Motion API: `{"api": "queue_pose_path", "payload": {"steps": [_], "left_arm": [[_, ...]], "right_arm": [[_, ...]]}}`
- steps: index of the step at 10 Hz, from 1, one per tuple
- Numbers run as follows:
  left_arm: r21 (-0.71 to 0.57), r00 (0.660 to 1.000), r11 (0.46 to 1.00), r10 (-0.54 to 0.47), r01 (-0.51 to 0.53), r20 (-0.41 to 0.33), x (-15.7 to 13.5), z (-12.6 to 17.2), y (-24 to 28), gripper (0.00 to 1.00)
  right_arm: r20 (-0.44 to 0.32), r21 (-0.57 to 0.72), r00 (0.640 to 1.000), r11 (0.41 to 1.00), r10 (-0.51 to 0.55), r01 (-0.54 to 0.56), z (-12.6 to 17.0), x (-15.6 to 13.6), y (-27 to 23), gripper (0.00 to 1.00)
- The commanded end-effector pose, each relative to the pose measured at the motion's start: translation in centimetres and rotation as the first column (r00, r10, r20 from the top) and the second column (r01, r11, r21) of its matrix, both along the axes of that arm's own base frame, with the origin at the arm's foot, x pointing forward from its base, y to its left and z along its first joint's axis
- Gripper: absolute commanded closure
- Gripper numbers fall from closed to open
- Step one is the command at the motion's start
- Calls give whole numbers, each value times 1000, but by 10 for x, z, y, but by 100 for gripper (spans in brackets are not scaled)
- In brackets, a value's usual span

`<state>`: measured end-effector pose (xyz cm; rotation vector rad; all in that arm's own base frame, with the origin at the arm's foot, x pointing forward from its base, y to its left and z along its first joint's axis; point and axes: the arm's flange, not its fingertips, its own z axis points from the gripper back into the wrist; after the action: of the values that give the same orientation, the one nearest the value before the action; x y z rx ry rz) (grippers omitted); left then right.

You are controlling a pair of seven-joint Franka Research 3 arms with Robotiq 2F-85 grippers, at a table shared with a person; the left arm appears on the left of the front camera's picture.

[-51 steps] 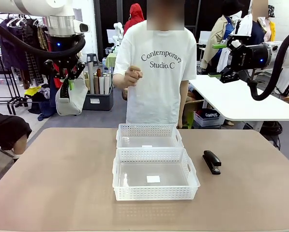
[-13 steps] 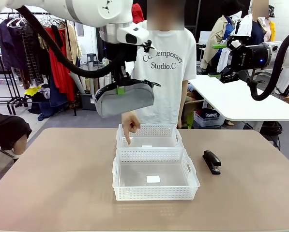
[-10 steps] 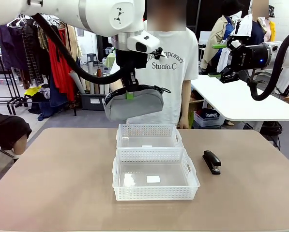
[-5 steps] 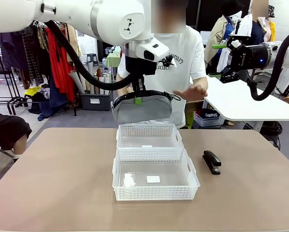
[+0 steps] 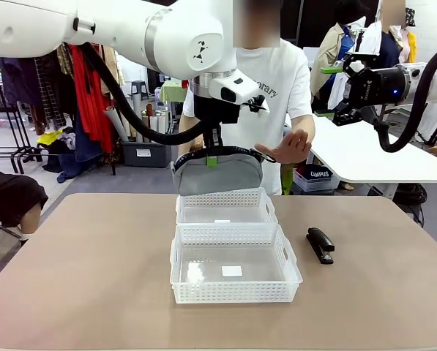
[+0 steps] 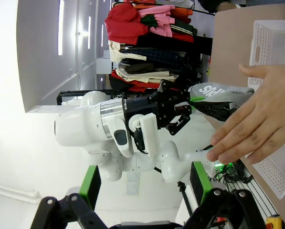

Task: Distribute items into two baskets.
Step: Move the picked Pencil pouch towards the Organizing basket indicated by the person, stopping as directed, then place the picked Pencil pouch into the Organizing basket as instructed by the person.

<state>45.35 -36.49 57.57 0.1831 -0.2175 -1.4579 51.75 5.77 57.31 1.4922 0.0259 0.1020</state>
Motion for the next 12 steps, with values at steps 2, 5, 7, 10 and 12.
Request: {"api": "queue_pose_path", "payload": {"steps": [2, 5, 7, 10, 12], "left_arm": [[-20, 1000, 1000, 3, -3, -4, -5, 3, 9, 100], [-2, 1000, 1000, 0, 0, -1, 0, 0, 0, 100], [-2, 1000, 1000, 0, 0, -1, 0, 0, 0, 100], [-2, 1000, 1000, 0, 0, -1, 0, 0, 0, 100], [-2, 1000, 1000, 0, 0, -1, 0, 0, 0, 100]], "right_arm": [[4, 2, 1000, 1000, 3, -3, 2, -1, 0, 0], [4, 2, 1000, 1000, 3, -3, 2, -1, 0, 0], [4, 2, 1000, 1000, 3, -3, 2, -1, 0, 0], [4, 2, 1000, 1000, 3, -3, 2, -1, 0, 0], [4, 2, 1000, 1000, 3, -3, 2, -1, 0, 0]]}}
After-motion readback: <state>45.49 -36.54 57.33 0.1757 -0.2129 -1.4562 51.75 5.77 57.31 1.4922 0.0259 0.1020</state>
